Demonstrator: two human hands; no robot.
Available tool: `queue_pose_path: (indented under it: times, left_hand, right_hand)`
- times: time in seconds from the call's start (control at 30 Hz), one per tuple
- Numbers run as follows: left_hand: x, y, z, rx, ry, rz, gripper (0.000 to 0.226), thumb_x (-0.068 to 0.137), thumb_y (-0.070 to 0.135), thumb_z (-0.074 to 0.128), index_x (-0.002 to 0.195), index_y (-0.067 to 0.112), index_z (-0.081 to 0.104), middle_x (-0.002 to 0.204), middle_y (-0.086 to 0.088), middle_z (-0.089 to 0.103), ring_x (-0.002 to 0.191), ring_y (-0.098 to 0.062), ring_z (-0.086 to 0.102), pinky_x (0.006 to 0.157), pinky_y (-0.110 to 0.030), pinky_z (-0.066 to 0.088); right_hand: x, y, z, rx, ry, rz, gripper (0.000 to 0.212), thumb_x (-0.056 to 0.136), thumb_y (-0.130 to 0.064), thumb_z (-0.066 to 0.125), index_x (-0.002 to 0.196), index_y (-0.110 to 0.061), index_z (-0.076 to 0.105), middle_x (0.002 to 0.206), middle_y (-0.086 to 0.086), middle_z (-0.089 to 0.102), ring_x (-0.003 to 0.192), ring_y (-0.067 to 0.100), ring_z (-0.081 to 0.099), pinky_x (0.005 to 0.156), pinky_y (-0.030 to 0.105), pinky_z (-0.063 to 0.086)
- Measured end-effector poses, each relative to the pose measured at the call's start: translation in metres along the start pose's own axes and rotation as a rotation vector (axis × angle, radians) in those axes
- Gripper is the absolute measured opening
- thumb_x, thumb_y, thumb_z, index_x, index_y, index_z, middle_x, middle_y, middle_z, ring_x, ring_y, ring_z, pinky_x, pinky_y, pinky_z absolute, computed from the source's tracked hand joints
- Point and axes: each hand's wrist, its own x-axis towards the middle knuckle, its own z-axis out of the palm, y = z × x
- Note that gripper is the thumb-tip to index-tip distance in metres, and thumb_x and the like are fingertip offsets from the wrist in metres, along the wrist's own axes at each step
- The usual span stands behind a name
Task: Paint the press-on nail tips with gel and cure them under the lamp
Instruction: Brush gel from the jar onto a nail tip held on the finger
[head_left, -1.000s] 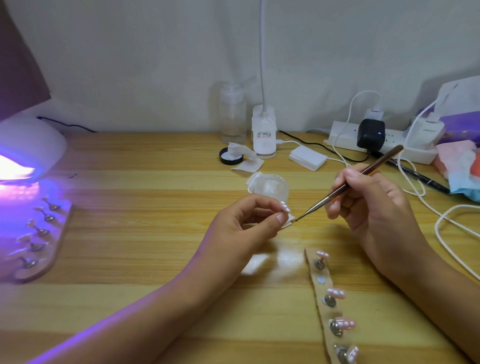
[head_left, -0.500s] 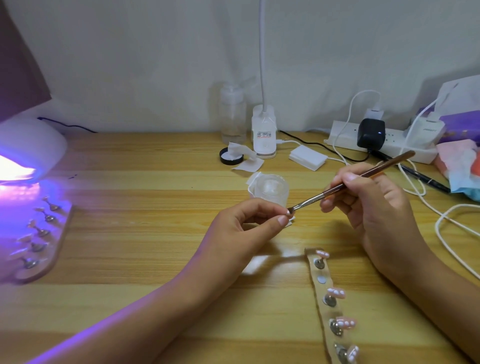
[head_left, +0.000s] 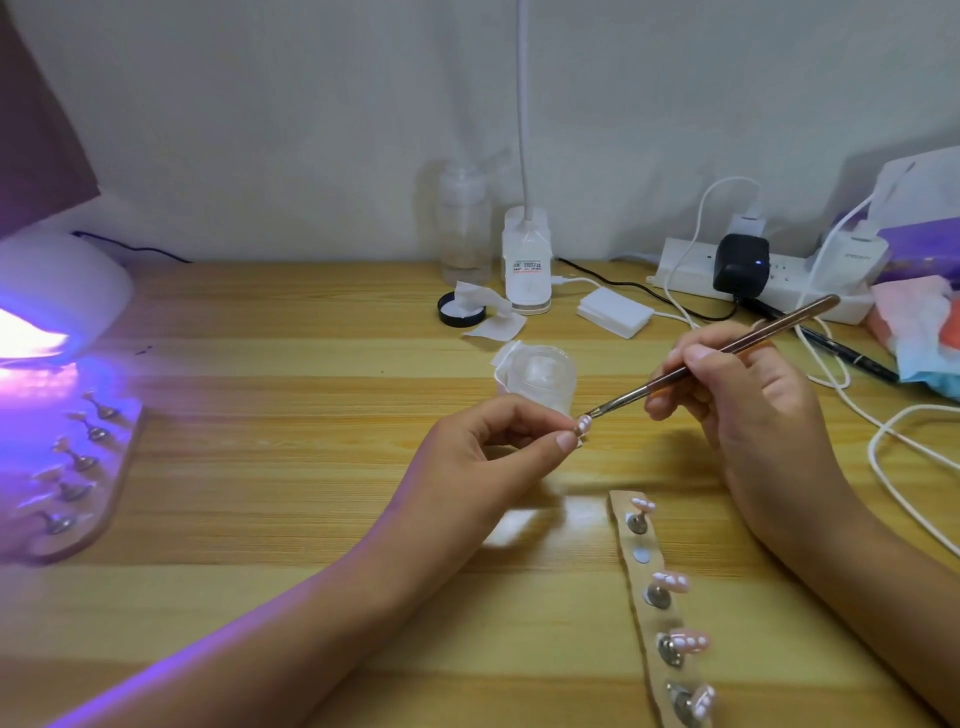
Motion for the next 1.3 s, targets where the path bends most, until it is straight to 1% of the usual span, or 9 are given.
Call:
queue_pose_path:
  times: [0.13,0.27,0.37,0.5,0.67,0.77,0.97,1.2,1.3]
  left_hand:
    - [-0.0010,0.0004,-0.0006,-0.040,-0.009,-0.010,0.007,0.087,0.025,0.072,0.088,0.030,0.076,0.097,0.010,0.075,0.098,-0.007,0.068,0.085,-0.015,0.049]
    - [-0.0006,0.0009,-0.0003,-0.033,0.004,-0.021,0.008,0.086,0.025,0.071,0.084,0.032,0.075,0.091,0.013,0.075,0.087,-0.001,0.067,0.076,-0.010,0.049]
    - [-0.0004,0.0010,-0.0005,-0.044,0.008,-0.016,0.009,0.087,0.023,0.071,0.083,0.031,0.076,0.084,0.015,0.074,0.080,0.002,0.064,0.072,-0.009,0.047]
    - [0.0002,0.0014,-0.0005,-0.097,0.002,-0.013,0.011,0.088,0.019,0.070,0.083,0.027,0.075,0.093,0.010,0.076,0.090,0.000,0.069,0.076,-0.009,0.048]
    - [0.0004,0.0012,-0.0003,-0.108,0.012,-0.016,0.009,0.088,0.017,0.070,0.087,0.024,0.076,0.085,0.014,0.074,0.080,0.004,0.066,0.073,-0.009,0.047]
    - [0.0007,0.0014,-0.0003,-0.086,0.026,-0.014,0.007,0.087,0.018,0.071,0.088,0.024,0.075,0.081,0.014,0.072,0.078,0.001,0.065,0.072,-0.010,0.047]
    - [0.0008,0.0023,0.0003,-0.053,0.042,-0.019,0.009,0.086,0.019,0.072,0.086,0.028,0.074,0.087,0.008,0.072,0.079,-0.003,0.062,0.074,-0.011,0.047]
    - [0.0009,0.0030,0.0001,-0.038,0.033,-0.018,0.013,0.085,0.019,0.072,0.082,0.032,0.074,0.083,0.009,0.071,0.078,-0.002,0.062,0.071,-0.010,0.046]
    - [0.0011,0.0032,-0.0004,-0.036,0.034,-0.022,0.014,0.086,0.017,0.071,0.082,0.030,0.074,0.085,0.008,0.072,0.079,-0.002,0.063,0.071,-0.009,0.046]
  right_hand:
    - [0.0015,-0.0010,-0.0018,0.065,0.000,0.001,0.023,0.096,-0.011,0.047,0.081,-0.017,0.064,0.072,0.000,0.065,0.067,0.015,0.064,0.066,0.023,0.054]
    - [0.0002,-0.0042,-0.0012,0.144,-0.090,0.035,0.027,0.090,-0.015,0.047,0.077,-0.022,0.069,0.073,0.002,0.065,0.069,0.016,0.064,0.068,0.023,0.054]
    - [-0.0008,-0.0030,0.0004,0.079,-0.047,0.033,0.019,0.091,-0.013,0.048,0.080,-0.015,0.063,0.070,0.001,0.065,0.066,0.016,0.064,0.066,0.023,0.054]
    - [0.0004,-0.0002,-0.0002,-0.034,0.041,-0.017,0.022,0.101,-0.006,0.045,0.090,-0.014,0.063,0.075,0.000,0.066,0.071,0.016,0.066,0.068,0.024,0.055]
    - [0.0023,-0.0035,-0.0020,0.150,-0.015,0.033,0.014,0.098,-0.022,0.053,0.097,-0.017,0.066,0.079,0.000,0.068,0.080,0.013,0.065,0.076,0.023,0.054]
    - [0.0023,-0.0038,-0.0018,0.229,-0.043,0.108,0.009,0.089,-0.016,0.061,0.094,-0.017,0.068,0.076,-0.001,0.068,0.075,0.010,0.065,0.073,0.022,0.055]
    - [0.0002,-0.0047,0.0040,0.187,-0.020,0.122,0.016,0.081,-0.024,0.061,0.092,-0.013,0.060,0.068,-0.003,0.067,0.063,0.008,0.064,0.062,0.020,0.054]
    - [-0.0029,-0.0055,0.0070,0.126,-0.045,0.099,0.018,0.080,-0.025,0.061,0.093,-0.011,0.059,0.068,-0.001,0.067,0.066,0.010,0.066,0.064,0.021,0.055]
    - [-0.0025,-0.0053,0.0074,0.094,-0.011,0.087,0.020,0.080,-0.025,0.061,0.094,-0.011,0.059,0.069,-0.001,0.068,0.066,0.010,0.067,0.066,0.021,0.056]
